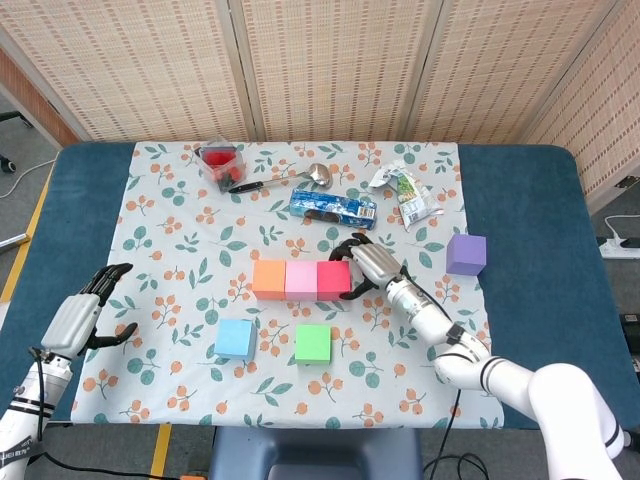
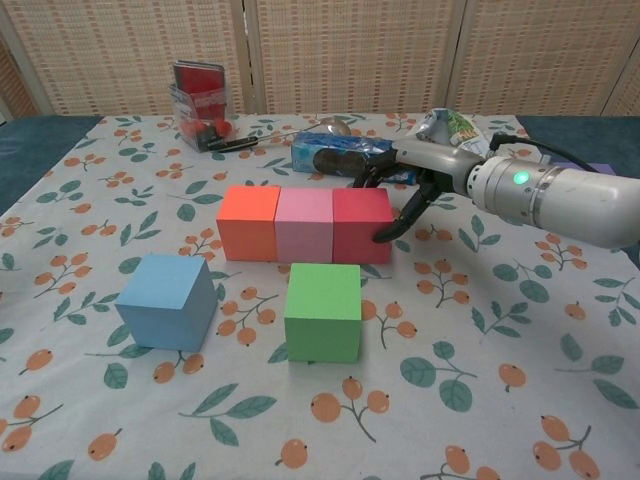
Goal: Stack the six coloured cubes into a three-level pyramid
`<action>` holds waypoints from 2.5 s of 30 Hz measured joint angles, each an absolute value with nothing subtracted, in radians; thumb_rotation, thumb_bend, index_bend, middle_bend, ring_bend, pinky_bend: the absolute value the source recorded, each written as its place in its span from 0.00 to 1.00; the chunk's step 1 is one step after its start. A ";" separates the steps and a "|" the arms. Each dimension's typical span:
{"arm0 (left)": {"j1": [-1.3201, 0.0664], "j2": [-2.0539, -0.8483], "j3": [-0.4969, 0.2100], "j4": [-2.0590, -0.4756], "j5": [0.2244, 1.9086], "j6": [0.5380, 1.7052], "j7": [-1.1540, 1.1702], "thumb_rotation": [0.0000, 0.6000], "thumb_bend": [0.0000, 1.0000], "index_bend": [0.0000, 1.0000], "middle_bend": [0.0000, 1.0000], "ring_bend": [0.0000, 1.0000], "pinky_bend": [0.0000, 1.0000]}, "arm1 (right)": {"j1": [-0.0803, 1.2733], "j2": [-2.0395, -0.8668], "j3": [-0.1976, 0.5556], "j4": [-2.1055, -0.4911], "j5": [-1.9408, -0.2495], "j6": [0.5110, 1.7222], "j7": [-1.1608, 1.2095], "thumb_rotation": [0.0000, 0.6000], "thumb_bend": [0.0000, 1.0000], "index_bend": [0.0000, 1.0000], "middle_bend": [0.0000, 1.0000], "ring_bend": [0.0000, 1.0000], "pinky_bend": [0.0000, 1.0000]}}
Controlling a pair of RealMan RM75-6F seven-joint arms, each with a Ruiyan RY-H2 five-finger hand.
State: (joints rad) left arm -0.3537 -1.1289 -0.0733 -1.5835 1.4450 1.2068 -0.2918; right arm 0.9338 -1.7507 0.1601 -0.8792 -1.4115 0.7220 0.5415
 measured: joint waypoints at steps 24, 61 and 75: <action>-0.351 -1.136 -0.071 -1.565 1.445 1.204 -0.311 1.00 0.31 0.05 0.06 0.00 0.21 | 0.957 -1.785 0.162 -0.845 -1.410 0.695 0.557 1.00 0.03 0.34 0.39 0.16 0.02; -0.361 -1.120 -0.082 -1.619 1.433 1.199 -0.260 1.00 0.31 0.04 0.06 0.00 0.18 | 0.940 -1.556 0.170 -1.049 -1.326 0.608 0.408 1.00 0.04 0.00 0.01 0.00 0.00; -0.361 -1.121 -0.083 -1.601 1.417 1.186 -0.270 1.00 0.31 0.04 0.05 0.00 0.18 | 1.006 -1.707 0.187 -0.844 -1.360 0.581 0.481 1.00 0.04 0.00 0.02 0.00 0.00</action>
State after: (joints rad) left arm -0.3612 -1.1209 -0.0825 -1.6011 1.4171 1.1862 -0.2703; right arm 1.0059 -1.7074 0.1865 -0.8438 -1.3601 0.5808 0.4808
